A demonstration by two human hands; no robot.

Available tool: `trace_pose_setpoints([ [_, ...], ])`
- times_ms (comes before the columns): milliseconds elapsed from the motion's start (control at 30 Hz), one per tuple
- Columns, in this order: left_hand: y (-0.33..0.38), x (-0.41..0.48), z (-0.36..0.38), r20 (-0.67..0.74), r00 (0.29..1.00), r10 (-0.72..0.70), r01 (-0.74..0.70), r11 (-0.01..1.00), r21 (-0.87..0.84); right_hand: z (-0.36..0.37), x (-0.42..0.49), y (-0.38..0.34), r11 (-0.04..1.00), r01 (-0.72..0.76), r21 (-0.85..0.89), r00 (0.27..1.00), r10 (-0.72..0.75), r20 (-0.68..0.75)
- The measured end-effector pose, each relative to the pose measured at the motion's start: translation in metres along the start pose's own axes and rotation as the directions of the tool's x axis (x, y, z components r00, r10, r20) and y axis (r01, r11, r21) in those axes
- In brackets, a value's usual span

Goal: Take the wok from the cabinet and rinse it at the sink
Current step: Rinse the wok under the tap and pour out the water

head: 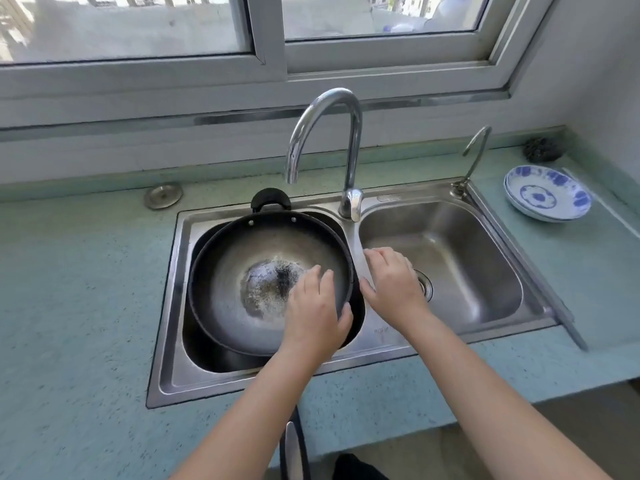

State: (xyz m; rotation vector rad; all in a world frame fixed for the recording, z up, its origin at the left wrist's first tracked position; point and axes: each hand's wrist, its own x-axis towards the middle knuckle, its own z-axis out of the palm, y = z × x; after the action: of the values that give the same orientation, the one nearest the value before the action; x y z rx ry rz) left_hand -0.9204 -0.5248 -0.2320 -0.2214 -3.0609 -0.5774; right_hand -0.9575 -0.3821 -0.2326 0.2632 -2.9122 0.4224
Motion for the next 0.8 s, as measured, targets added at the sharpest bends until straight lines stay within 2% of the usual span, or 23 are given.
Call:
trace_pose_setpoints([
  [167, 0.004, 0.044, 0.005, -0.049, 0.995, -0.081, 0.083, 0.996, 0.031, 0.018, 0.058, 0.025, 0.996, 0.073, 0.056, 0.997, -0.075, 0.035],
  [300, 0.006, 0.068, 0.007, -0.075, 0.993, -0.088, 0.093, 0.993, 0.070, 0.035, 0.092, 0.037, 0.989, 0.098, 0.108, 0.994, -0.102, 0.033],
  [467, 0.008, 0.086, 0.014, -0.060, 0.993, -0.097, 0.102, 0.991, 0.085, 0.051, 0.117, 0.048, 0.987, 0.109, 0.116, 0.992, -0.115, 0.051],
  [667, 0.009, 0.099, 0.022, -0.033, 0.992, -0.120, 0.123, 0.987, 0.101, 0.058, 0.136, 0.055, 0.981, 0.144, 0.129, 0.990, -0.142, -0.023],
  [800, 0.009, 0.105, 0.023, -0.026, 0.992, -0.127, 0.129, 0.987, 0.100, 0.057, 0.144, 0.058, 0.975, 0.173, 0.143, 0.985, -0.173, -0.010],
])
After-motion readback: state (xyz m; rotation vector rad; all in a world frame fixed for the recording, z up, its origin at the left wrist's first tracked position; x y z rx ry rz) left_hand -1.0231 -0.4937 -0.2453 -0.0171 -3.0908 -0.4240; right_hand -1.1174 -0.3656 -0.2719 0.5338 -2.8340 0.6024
